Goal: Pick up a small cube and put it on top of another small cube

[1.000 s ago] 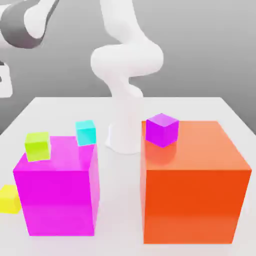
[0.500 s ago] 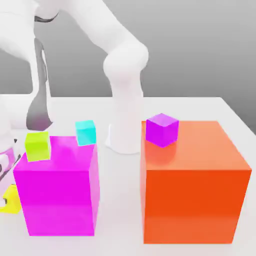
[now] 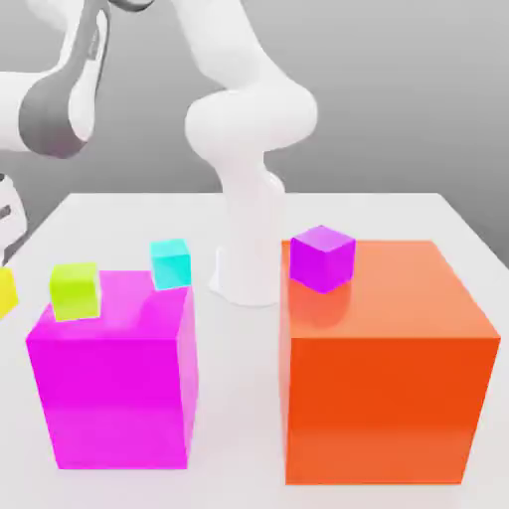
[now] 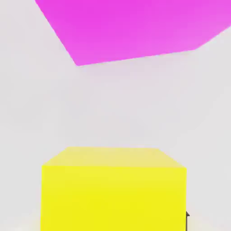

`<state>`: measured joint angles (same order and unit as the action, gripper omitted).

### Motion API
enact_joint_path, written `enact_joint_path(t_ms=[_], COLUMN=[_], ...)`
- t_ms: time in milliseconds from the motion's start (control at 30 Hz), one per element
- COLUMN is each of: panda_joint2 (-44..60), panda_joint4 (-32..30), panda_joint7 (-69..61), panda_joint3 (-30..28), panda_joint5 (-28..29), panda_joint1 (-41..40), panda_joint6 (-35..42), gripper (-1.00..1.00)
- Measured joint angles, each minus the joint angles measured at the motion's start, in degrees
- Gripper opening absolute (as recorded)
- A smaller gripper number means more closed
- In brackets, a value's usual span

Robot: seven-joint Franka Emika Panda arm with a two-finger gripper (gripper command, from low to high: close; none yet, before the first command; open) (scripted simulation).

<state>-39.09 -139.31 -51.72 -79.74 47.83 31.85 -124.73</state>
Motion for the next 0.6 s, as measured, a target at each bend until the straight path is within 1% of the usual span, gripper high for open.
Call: enact_joint_path(t_ms=[133,300,467,600], panda_joint2=[-3.7,-6.2,-5.6,-2.9], panda_joint4=[0.7,1.7,2.8,3.4], panda_joint7=[0.6,3.0,6.5,9.4], panda_joint3=[10.7,20.1,25.4,26.9], panda_joint5=[-2.2,-5.4,-9.1,-12.6], panda_joint1=[-6.3,-8.3,-6.1,-2.3], panda_joint6=[7.0,13.7,17.5,18.2], gripper=[-1.0,-1.0,-1.0,-1.0])
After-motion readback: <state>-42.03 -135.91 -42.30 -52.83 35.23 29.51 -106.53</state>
